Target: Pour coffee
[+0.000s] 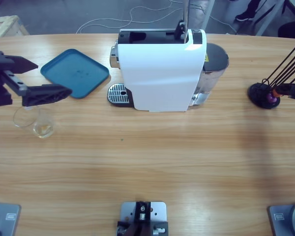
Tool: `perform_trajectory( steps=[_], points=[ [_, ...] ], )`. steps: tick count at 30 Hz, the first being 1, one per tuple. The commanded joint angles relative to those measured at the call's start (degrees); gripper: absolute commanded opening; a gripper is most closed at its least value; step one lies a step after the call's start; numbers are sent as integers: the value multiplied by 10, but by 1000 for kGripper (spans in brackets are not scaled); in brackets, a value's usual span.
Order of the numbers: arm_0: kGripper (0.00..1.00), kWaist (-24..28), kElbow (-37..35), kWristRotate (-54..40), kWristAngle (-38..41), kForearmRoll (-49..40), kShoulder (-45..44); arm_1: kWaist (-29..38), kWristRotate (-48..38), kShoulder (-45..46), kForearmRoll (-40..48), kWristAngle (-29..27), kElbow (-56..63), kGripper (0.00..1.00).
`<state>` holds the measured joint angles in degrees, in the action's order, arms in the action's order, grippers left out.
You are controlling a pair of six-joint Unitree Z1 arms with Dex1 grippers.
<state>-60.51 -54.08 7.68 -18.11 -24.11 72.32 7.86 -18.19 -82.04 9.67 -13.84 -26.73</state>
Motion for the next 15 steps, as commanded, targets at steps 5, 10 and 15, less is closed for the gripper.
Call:
perform_trajectory(
  steps=[5,10,15],
  points=[
    [1000,-8,15,13,-8,-8,-4,-10,5,-63,113,22,63,707],
    [1000,-8,14,15,-8,-8,-4,-10,1,-73,137,11,77,628],
    [1000,-8,14,15,-8,-8,-4,-10,5,-79,150,12,79,549]
  ],
)
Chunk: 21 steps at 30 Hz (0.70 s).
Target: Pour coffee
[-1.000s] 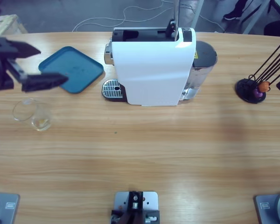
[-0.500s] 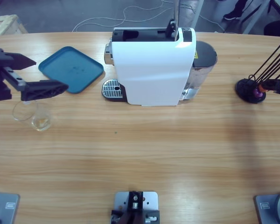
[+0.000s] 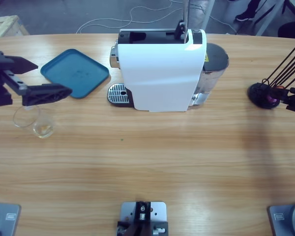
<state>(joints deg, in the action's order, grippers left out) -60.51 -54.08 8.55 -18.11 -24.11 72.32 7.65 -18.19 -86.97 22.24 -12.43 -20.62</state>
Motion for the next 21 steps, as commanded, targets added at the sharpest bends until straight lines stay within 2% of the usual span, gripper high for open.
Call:
perform_trajectory(
  steps=[1,3,5,9,17,18,21],
  points=[
    [1000,-8,15,6,-8,-8,-4,-8,5,-32,27,-1,18,549],
    [1000,-8,16,7,-8,-8,-5,-8,6,-37,30,-1,18,541],
    [1000,-8,17,7,-8,-8,-7,-8,6,-42,38,-2,20,441],
    [1000,-8,22,6,-5,-11,-15,-9,11,-46,42,0,21,346],
    [1000,-8,24,6,-5,-11,-17,-12,38,-51,43,28,13,285],
    [1000,-8,24,6,-5,-11,-17,-12,39,-51,44,29,12,204],
    [1000,-8,24,6,-5,-10,-18,-17,40,-50,47,29,12,172]
  ],
)
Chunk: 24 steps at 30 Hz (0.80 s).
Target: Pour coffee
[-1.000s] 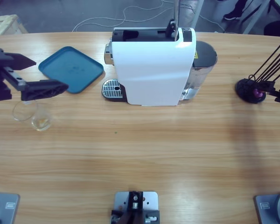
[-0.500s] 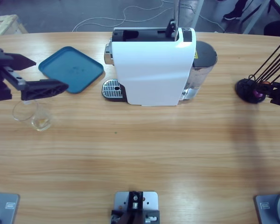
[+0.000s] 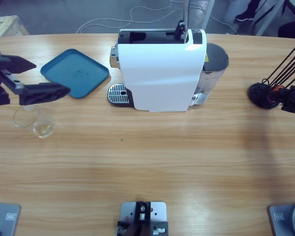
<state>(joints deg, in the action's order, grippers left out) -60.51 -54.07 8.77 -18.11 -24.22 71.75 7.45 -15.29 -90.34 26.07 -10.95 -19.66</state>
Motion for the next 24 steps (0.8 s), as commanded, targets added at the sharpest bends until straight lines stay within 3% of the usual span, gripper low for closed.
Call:
perform_trajectory(
  steps=[1,13,16,24],
  points=[
    [1000,-8,24,5,-5,-10,-12,-17,11,-16,11,15,3,172],
    [1000,-8,25,11,-5,-10,-12,-32,8,-19,23,20,4,171],
    [1000,-8,25,12,-5,-10,-13,-32,15,-19,24,26,5,57],
    [1000,-8,26,13,-5,-10,-13,-33,11,-16,22,26,4,30]
  ],
)
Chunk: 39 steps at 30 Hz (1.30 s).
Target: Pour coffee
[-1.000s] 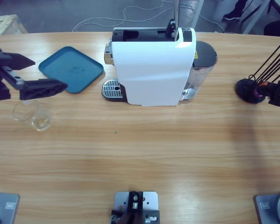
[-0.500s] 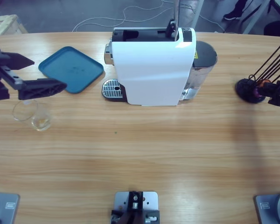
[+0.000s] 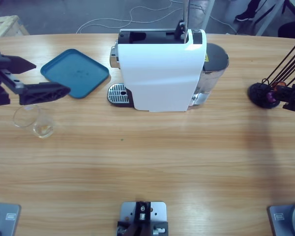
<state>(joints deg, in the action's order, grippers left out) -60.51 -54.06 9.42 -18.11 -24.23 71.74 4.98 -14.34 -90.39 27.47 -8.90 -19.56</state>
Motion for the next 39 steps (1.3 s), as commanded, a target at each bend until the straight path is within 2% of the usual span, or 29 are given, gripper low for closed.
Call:
perform_trajectory(
  steps=[1,3,4,5,6,7,19,24,26,28,29,33,39],
  points=[
    [1000,-8,26,7,-5,-10,-13,-8,2,-15,8,6,3,0],
    [1000,-8,26,7,-5,-9,-13,-8,0,-11,7,-1,4,0],
    [1000,-8,26,7,-5,-9,-12,-8,-6,-5,5,-10,3,56],
    [1000,-8,26,7,-5,-9,-11,-7,-14,3,-2,-22,3,607],
    [1000,-8,26,7,-5,-9,-10,-5,-21,12,-14,-27,3,969],
    [1000,-8,26,7,-5,-9,-9,-2,-25,20,-23,-28,2,1000],
    [1000,-8,37,18,-5,-9,-13,13,-40,25,-31,-26,-1,1000],
    [1000,-8,36,19,-5,-9,-12,12,-40,-3,-18,-30,-3,988],
    [1000,-8,39,19,-5,-10,-15,7,-38,-9,-9,-31,-2,919],
    [1000,-8,39,19,-4,-10,-16,-1,-29,-10,0,-32,-1,804],
    [1000,-8,39,19,-4,-10,-16,-4,-26,-11,4,-31,-1,791],
    [1000,-8,38,19,-4,-9,-14,-5,-21,-11,9,-27,0,549],
    [1000,-8,38,20,-4,-10,-18,-6,-18,-20,9,-22,-1,548]
  ],
)
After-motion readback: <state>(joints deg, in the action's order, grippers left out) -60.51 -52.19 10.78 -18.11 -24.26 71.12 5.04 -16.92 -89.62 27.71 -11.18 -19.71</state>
